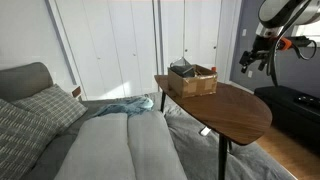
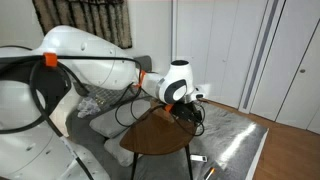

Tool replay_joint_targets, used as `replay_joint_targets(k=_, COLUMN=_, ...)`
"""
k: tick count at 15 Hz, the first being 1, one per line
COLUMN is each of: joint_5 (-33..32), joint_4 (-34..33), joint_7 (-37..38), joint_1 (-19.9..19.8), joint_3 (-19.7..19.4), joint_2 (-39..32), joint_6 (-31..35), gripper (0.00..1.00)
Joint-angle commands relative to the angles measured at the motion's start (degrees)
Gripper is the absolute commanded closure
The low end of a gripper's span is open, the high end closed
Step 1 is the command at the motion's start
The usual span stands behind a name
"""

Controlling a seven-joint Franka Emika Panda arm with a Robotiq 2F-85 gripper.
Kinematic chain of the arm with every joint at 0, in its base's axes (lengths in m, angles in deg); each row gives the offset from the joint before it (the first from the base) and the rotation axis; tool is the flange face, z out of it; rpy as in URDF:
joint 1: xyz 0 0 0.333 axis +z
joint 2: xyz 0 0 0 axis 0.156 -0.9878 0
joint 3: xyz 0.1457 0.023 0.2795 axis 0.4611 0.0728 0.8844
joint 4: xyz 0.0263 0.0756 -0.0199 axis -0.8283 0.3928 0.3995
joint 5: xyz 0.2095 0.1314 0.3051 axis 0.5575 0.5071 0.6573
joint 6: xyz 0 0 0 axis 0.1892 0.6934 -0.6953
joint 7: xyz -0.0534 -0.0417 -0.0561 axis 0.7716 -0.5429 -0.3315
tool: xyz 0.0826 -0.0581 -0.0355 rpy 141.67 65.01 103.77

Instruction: Slide the cardboard box to the right, remove the desktop pen and pencil basket from the cardboard basket and place it on the table

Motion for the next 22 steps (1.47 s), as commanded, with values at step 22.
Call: replay_joint_targets(k=22, joint_5=1.7, joint_4=-0.6, joint_7=-0.3, joint_1=0.1, joint_3=-0.2, joint_2=0.3, joint_6=0.1, gripper=0.00)
